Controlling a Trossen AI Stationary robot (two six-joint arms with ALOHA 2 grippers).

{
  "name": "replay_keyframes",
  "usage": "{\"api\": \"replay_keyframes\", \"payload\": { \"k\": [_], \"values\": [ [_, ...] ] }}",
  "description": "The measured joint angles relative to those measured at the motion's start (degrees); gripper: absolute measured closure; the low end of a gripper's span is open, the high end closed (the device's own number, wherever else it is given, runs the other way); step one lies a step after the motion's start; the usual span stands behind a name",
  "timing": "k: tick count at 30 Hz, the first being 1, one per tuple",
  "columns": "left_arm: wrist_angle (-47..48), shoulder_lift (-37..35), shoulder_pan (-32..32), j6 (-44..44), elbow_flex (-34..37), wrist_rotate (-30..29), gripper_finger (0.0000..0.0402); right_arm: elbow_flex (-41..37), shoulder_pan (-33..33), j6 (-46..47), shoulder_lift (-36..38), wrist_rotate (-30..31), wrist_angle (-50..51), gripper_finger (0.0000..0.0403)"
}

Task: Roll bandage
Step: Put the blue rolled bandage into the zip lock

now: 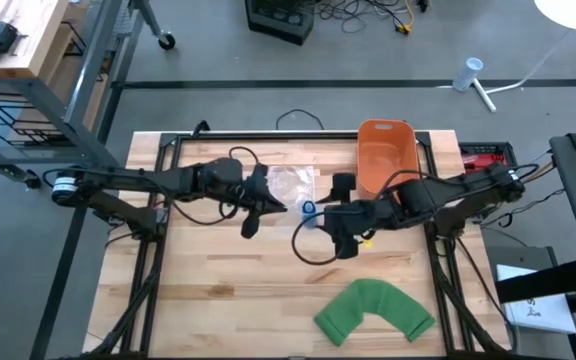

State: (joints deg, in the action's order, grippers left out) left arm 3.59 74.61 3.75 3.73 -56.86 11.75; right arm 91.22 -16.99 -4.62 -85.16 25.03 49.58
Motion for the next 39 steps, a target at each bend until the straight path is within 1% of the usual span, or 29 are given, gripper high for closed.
{"api": "replay_keyframes", "payload": {
  "k": [2,4,8,10,13,19,21,25,27,30,32,35,39],
  "values": [
    [-0.8,-0.5,0.0,0.3,0.0,0.1,0.0401,-0.5,0.0,1.7,0.3,-1.6,-0.3,0.0165],
    [-1.1,-1.1,-0.1,0.2,0.0,0.9,0.0401,-0.5,-0.3,2.1,0.5,-1.6,-0.6,0.0178],
    [-1.3,-1.7,-0.1,-0.6,0.0,1.4,0.0401,-0.5,-0.4,0.6,1.2,-1.9,-3.4,0.0202],
    [-1.1,-1.7,-0.1,-1.2,0.0,2.0,0.0401,-0.5,-0.2,0.1,0.8,-4.0,-3.8,0.0212],
    [-2.4,-1.7,-0.3,-2.0,0.0,4.4,0.0401,-1.6,-0.2,-0.2,0.1,-6.6,-4.5,0.0223],
    [-3.7,-1.6,-0.7,-4.6,0.0,6.0,0.0401,-3.1,0.9,0.9,-2.0,-7.3,-7.9,0.0235],
    [-4.0,-1.5,-0.7,-4.7,0.0,6.4,0.0401,-3.3,1.6,1.2,-3.4,-8.6,-7.6,0.0235],
    [-5.5,-1.5,-0.8,-4.8,0.0,6.8,0.0401,-3.3,3.3,0.3,-7.3,-16.2,-11.5,0.0229],
    [-5.4,-1.5,-0.9,-4.9,0.0,6.9,0.0401,-2.6,3.9,-0.5,-9.4,-18.1,-11.0,0.0225],
    [-4.6,-1.5,-1.0,-5.0,0.0,6.9,0.0401,-1.2,4.2,-2.1,-10.9,-17.5,-8.5,0.0218],
    [-2.8,-1.5,-1.0,-5.2,0.0,6.9,0.0401,0.1,4.1,-3.1,-10.7,-17.4,-9.3,0.0212],
    [-1.7,-1.5,-1.0,-5.8,0.0,6.9,0.0401,1.6,3.7,-4.0,-8.7,-16.8,-8.1,0.0202],
    [-0.8,-1.5,-1.0,-5.8,0.0,6.9,0.0401,2.3,3.3,-2.0,-4.9,-12.5,-3.1,0.0186]
  ]
}}
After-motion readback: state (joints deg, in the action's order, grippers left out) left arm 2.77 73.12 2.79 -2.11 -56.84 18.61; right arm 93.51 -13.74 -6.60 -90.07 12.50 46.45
